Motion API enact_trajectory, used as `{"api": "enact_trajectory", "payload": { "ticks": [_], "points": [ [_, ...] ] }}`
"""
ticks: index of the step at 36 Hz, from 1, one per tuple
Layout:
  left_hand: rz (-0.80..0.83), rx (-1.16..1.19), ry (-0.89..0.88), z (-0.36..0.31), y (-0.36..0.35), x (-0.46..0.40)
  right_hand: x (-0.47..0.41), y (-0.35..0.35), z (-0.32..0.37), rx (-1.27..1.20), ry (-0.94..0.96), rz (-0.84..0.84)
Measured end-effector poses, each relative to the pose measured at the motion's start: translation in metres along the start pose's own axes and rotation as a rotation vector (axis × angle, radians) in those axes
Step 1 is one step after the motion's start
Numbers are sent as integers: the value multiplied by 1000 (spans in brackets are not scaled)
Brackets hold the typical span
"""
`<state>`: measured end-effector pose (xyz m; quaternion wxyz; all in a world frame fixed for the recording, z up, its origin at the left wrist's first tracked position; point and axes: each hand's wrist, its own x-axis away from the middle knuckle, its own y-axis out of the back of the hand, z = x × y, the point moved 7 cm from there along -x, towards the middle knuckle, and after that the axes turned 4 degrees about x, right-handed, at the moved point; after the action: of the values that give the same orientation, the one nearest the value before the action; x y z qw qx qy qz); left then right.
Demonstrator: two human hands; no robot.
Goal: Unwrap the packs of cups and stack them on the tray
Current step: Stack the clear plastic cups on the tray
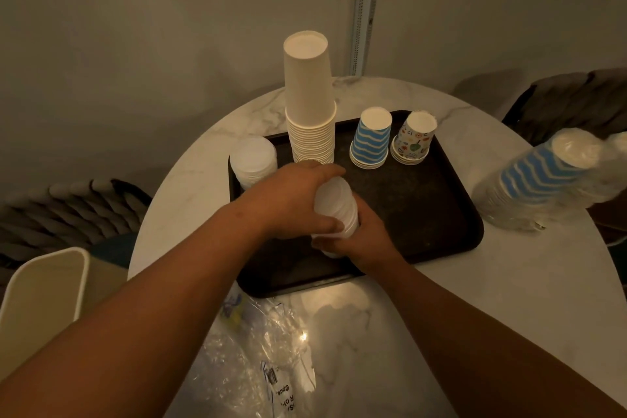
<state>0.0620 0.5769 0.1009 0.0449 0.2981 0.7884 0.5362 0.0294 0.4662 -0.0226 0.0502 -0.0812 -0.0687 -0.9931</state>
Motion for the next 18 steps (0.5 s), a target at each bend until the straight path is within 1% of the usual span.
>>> {"api": "enact_trajectory", "payload": {
  "ticks": [3,6,8,11,18],
  "points": [
    [-56,25,47,11,25,11,0,-1,-1,-10,11,-28],
    [-135,58,154,43,57,22,-1,0,-1,3,19,-47],
    [-154,28,245,70,71,24,-2,2,-1,14,24,-47],
    [-135,-62,332,97,78,16,-2,2,-1,29,38,-36],
    [-35,-138,339,111,66,-14,-4,1,-4,29,13,-30]
  ]
}}
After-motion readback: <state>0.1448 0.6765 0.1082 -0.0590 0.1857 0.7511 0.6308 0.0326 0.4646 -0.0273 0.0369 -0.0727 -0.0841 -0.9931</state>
